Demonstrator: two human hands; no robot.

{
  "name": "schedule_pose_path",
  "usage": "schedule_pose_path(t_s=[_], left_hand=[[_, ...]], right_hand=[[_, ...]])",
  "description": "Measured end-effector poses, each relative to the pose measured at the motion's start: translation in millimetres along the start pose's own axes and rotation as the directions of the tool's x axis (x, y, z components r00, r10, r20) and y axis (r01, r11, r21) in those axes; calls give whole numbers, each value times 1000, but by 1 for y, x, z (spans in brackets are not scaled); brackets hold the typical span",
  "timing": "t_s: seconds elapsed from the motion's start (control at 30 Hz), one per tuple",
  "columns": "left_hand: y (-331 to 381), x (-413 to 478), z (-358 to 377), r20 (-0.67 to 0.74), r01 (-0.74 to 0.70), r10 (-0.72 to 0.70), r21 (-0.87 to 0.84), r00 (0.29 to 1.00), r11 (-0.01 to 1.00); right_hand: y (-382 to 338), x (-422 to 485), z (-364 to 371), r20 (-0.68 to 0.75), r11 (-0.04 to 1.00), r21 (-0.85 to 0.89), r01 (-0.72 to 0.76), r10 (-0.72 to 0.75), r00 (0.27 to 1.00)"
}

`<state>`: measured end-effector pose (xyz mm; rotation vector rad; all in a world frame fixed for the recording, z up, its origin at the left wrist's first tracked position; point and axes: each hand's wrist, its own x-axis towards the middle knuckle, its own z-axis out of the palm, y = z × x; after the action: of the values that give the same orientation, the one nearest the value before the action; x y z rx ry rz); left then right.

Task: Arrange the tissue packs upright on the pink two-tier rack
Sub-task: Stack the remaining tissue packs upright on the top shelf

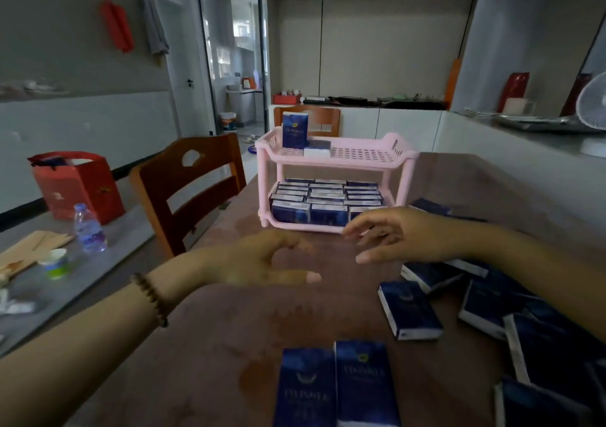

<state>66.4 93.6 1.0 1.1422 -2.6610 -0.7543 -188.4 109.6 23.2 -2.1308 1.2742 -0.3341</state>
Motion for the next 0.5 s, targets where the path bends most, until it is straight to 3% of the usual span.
schedule_pose_path(t_s=[0.17,0.37,0.5], left_hand=[[4,-19,24,45,23,-22,-13,999,1000],[4,-41,41,192,71,-55,-76,980,995],[8,-52,53,230,34,6,-169,973,985]], right_hand=[[2,-23,29,52,1000,6,-17,17,998],[-5,-42,58,141,992,-121,-27,44,989],[-9,-51,70,178,979,-203,-21,58,982]])
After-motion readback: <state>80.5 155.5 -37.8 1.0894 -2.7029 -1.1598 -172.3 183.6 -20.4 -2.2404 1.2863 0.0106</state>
